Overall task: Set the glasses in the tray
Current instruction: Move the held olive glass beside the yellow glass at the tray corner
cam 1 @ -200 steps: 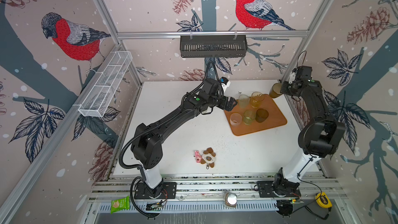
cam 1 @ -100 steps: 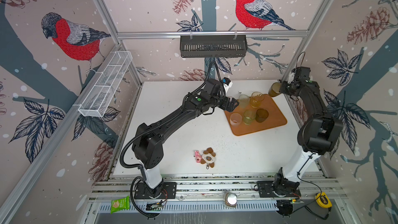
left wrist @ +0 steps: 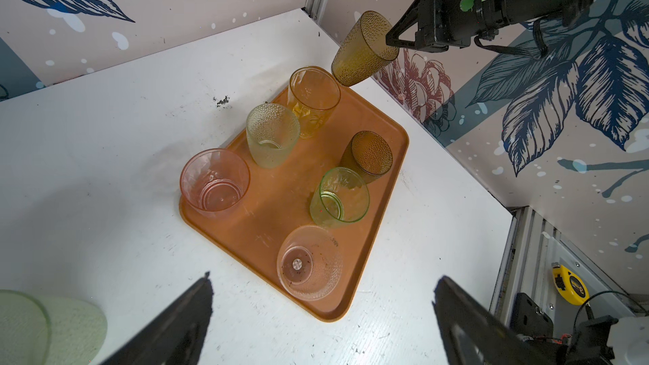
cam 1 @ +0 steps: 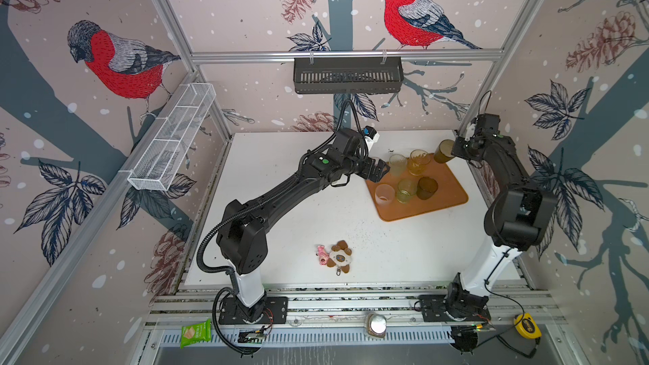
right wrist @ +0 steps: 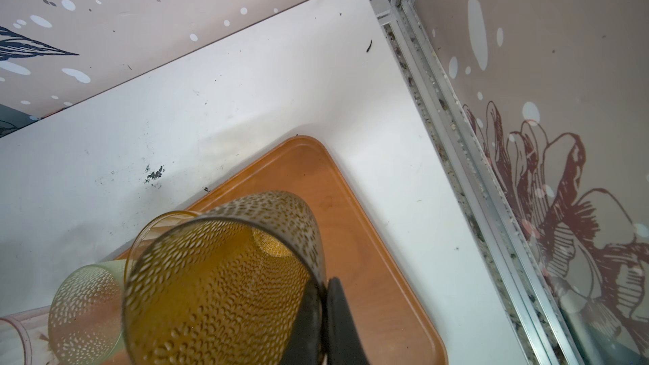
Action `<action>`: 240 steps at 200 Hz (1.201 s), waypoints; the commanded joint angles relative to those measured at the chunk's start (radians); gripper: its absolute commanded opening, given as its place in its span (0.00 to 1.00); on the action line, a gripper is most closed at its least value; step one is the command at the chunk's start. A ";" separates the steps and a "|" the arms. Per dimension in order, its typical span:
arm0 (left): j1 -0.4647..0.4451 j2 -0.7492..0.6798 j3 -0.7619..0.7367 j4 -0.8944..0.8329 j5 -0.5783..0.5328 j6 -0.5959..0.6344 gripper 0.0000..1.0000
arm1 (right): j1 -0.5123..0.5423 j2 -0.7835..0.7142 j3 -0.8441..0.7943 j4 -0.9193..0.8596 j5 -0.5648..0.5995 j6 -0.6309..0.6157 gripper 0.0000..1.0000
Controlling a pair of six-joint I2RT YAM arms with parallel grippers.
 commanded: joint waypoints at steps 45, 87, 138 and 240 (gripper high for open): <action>-0.004 0.009 0.025 -0.016 0.009 0.016 0.98 | -0.018 0.034 -0.008 0.068 -0.022 0.017 0.00; -0.005 0.017 0.039 -0.029 0.002 0.016 0.98 | -0.025 0.079 0.031 0.075 -0.029 0.013 0.00; -0.009 0.017 0.046 -0.033 -0.009 0.011 0.98 | -0.036 0.158 0.098 0.050 -0.034 0.005 0.00; -0.013 0.025 0.041 -0.019 -0.020 0.002 0.98 | -0.035 0.214 0.149 -0.007 -0.030 -0.018 0.00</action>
